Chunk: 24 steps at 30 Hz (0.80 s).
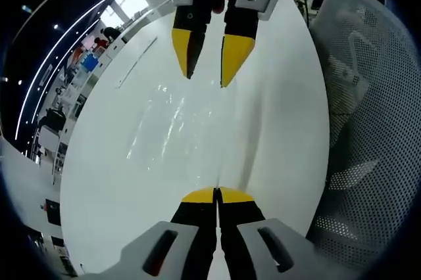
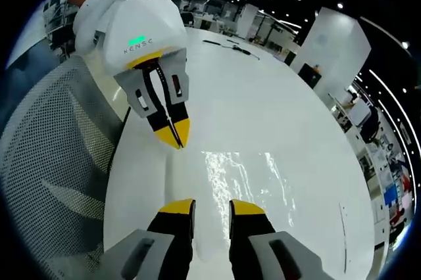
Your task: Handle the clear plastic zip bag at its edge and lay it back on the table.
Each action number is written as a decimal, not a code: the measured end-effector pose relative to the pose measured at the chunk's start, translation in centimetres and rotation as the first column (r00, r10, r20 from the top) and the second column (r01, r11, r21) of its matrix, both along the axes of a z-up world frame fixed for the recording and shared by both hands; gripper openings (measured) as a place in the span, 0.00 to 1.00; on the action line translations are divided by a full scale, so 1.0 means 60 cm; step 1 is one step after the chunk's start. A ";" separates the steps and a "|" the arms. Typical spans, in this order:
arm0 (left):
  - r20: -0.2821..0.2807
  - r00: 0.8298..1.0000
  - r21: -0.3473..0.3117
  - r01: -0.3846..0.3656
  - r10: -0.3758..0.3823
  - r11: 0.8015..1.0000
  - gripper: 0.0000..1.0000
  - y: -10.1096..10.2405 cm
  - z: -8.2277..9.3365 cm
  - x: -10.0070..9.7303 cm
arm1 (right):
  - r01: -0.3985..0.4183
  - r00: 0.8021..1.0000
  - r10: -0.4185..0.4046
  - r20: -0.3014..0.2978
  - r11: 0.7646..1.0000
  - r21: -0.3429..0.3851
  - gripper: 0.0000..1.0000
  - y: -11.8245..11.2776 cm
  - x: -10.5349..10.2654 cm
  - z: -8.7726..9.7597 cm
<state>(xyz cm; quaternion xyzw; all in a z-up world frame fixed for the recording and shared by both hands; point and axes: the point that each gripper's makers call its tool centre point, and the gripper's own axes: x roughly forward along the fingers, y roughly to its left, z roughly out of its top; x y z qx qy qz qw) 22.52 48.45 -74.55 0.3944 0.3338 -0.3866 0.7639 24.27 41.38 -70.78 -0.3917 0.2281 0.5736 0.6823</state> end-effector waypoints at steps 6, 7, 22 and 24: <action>0.000 1.000 -0.005 -0.006 0.006 1.000 0.00 0.001 0.000 0.001 | -0.019 1.000 0.019 -0.007 0.999 -0.032 0.17 0.002 -0.005 -0.017; 0.000 1.000 -0.006 -0.005 0.005 1.000 0.00 0.001 0.000 0.000 | -0.022 1.000 0.021 -0.006 0.999 -0.040 0.17 0.001 -0.005 -0.019; -0.003 1.000 -0.018 -0.004 0.004 1.000 0.00 0.003 -0.001 -0.003 | -0.012 0.999 0.009 -0.032 0.997 -0.078 0.09 -0.001 -0.005 -0.045; -0.005 1.000 -0.020 -0.005 0.005 1.000 0.00 0.003 -0.001 -0.004 | -0.015 0.999 0.013 -0.030 0.997 -0.081 0.06 -0.001 -0.004 -0.050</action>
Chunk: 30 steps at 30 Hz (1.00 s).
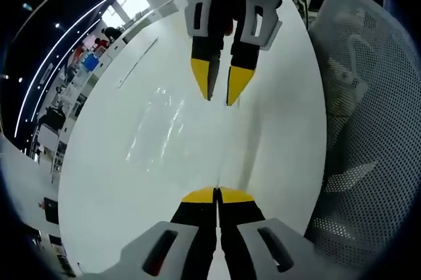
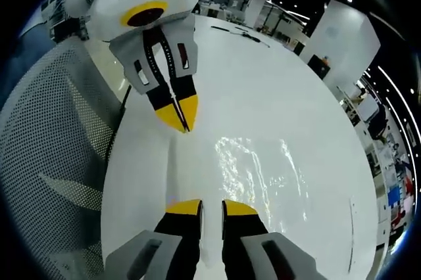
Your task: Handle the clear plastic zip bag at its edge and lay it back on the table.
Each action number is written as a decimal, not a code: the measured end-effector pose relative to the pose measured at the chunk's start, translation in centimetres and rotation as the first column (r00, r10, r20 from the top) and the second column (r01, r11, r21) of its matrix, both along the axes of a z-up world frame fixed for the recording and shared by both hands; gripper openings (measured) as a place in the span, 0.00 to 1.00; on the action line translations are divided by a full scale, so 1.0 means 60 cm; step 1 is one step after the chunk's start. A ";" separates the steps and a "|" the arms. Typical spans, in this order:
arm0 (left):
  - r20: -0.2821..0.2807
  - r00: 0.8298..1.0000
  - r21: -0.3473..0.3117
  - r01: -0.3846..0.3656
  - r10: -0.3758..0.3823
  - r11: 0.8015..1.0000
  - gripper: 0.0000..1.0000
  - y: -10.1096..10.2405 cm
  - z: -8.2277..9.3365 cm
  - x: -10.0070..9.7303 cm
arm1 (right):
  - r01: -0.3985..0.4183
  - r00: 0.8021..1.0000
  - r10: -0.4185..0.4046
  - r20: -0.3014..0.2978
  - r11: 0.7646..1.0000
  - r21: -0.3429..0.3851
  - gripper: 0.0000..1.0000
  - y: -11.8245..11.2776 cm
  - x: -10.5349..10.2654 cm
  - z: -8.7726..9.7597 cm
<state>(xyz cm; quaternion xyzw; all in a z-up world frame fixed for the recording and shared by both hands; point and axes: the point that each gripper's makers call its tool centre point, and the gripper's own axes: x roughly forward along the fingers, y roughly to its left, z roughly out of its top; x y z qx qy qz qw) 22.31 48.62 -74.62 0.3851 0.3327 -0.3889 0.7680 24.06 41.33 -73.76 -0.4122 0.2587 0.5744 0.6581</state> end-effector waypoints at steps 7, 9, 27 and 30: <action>0.000 1.000 -0.010 -0.002 0.002 1.000 0.00 -0.002 0.002 0.000 | -0.002 1.000 0.002 -0.010 1.000 -0.003 0.00 -0.001 -0.003 -0.004; -0.001 1.000 -0.014 -0.005 0.005 1.000 0.00 -0.003 0.002 0.000 | -0.001 1.000 0.001 -0.012 1.000 -0.002 0.00 -0.002 -0.004 -0.004; 0.053 0.999 -0.043 -0.005 0.007 0.999 0.12 -0.010 0.026 0.006 | 0.065 0.997 -0.064 -0.039 0.998 0.003 0.00 -0.007 -0.001 0.002; 0.065 0.998 -0.046 0.002 0.001 0.999 0.17 -0.012 0.027 0.008 | 0.070 0.997 -0.070 -0.038 0.998 0.004 0.00 -0.006 0.002 0.002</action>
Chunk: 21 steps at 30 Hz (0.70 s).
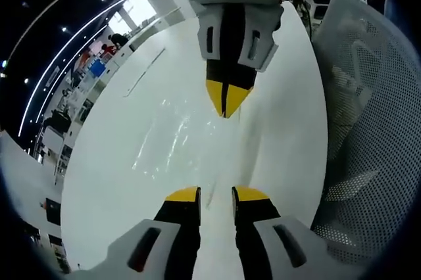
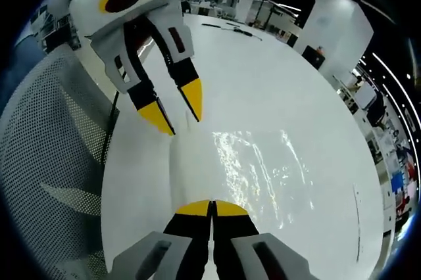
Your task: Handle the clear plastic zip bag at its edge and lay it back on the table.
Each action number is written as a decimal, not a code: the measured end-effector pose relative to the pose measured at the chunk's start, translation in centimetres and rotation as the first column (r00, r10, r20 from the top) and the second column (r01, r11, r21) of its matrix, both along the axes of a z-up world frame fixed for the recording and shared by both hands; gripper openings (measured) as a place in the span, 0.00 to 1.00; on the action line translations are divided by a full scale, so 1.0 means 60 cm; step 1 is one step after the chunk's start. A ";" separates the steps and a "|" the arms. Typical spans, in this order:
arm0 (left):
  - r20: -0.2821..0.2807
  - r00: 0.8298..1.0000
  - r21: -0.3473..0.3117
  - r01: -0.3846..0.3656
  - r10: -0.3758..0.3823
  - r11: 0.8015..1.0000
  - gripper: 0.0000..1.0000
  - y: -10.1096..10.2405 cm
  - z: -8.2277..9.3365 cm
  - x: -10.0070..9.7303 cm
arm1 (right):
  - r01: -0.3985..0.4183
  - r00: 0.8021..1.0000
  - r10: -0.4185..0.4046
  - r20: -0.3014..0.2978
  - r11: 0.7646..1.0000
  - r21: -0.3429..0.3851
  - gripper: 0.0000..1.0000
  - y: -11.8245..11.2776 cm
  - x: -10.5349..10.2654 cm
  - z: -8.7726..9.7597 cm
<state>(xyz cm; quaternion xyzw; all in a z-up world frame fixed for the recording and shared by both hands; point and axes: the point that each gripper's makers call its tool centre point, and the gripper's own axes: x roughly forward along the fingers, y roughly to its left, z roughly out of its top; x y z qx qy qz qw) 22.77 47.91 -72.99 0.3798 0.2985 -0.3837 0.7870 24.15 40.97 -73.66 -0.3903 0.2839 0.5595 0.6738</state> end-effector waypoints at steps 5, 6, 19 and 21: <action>0.020 1.000 -0.026 0.023 -0.023 0.999 0.21 -0.014 0.012 -0.002 | 0.010 1.000 -0.010 -0.003 1.000 0.000 0.00 -0.001 0.006 -0.003; 0.032 0.999 -0.034 0.038 -0.036 0.999 0.22 -0.021 0.018 -0.003 | 0.012 1.000 -0.012 -0.004 1.000 0.000 0.00 -0.001 0.007 -0.003; 0.056 0.992 -0.025 0.112 -0.111 0.993 0.18 -0.080 0.024 -0.003 | 0.031 1.000 -0.031 0.001 0.999 0.010 0.00 -0.007 0.017 0.004; 0.059 0.991 -0.025 0.119 -0.117 0.993 0.17 -0.088 0.021 -0.001 | 0.032 0.999 -0.032 0.001 0.999 0.009 0.00 -0.008 0.018 0.002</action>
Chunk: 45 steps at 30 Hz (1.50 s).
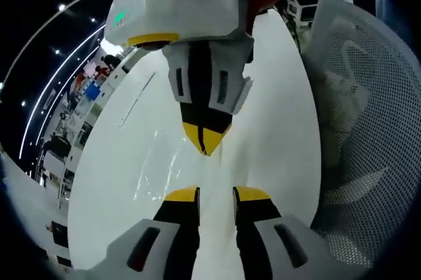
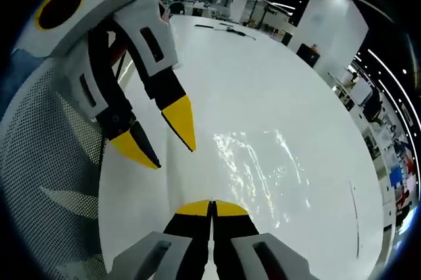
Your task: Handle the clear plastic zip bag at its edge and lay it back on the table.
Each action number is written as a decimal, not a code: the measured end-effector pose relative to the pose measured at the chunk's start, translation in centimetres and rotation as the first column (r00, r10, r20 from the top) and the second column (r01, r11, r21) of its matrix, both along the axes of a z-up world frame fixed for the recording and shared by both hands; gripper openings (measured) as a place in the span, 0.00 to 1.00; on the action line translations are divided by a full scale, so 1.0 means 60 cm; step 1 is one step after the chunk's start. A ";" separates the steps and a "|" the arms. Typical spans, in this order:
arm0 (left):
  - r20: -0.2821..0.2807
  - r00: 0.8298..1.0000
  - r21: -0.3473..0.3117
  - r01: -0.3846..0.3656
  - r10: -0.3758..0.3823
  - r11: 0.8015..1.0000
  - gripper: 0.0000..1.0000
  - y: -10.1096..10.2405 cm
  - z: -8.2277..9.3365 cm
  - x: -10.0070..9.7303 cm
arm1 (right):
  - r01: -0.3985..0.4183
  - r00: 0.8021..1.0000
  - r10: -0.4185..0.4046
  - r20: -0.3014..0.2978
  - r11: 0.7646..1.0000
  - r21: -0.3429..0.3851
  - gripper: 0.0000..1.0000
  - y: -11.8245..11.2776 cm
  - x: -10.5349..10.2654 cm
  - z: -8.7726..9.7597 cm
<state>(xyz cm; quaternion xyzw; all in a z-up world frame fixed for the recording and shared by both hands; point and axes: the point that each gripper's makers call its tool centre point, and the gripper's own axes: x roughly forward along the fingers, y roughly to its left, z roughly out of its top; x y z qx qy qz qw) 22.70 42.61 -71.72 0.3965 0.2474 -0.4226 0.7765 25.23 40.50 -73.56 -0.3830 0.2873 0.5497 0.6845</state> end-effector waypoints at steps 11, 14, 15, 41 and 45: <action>0.012 1.000 0.035 0.024 -0.024 0.999 0.14 -0.027 -0.019 0.002 | 0.004 1.000 -0.004 -0.001 1.000 0.003 0.00 -0.002 0.003 -0.006; 0.026 0.999 0.055 0.018 -0.019 0.998 0.11 -0.025 -0.017 0.006 | 0.005 1.000 -0.005 -0.002 1.000 0.005 0.00 -0.003 0.002 -0.004; 0.038 0.999 0.066 0.015 -0.017 0.998 0.09 -0.023 -0.018 0.009 | 0.006 1.000 -0.006 -0.001 1.000 0.006 0.00 -0.004 0.002 -0.003; 0.027 0.998 0.083 0.053 -0.055 0.995 0.00 -0.023 -0.022 0.000 | 0.069 0.998 -0.069 0.006 0.997 0.038 0.00 -0.008 0.011 0.014; 0.023 0.998 0.090 0.063 -0.065 0.994 0.00 -0.025 -0.026 -0.003 | 0.095 0.995 -0.095 0.010 0.994 0.052 0.00 -0.007 0.018 0.016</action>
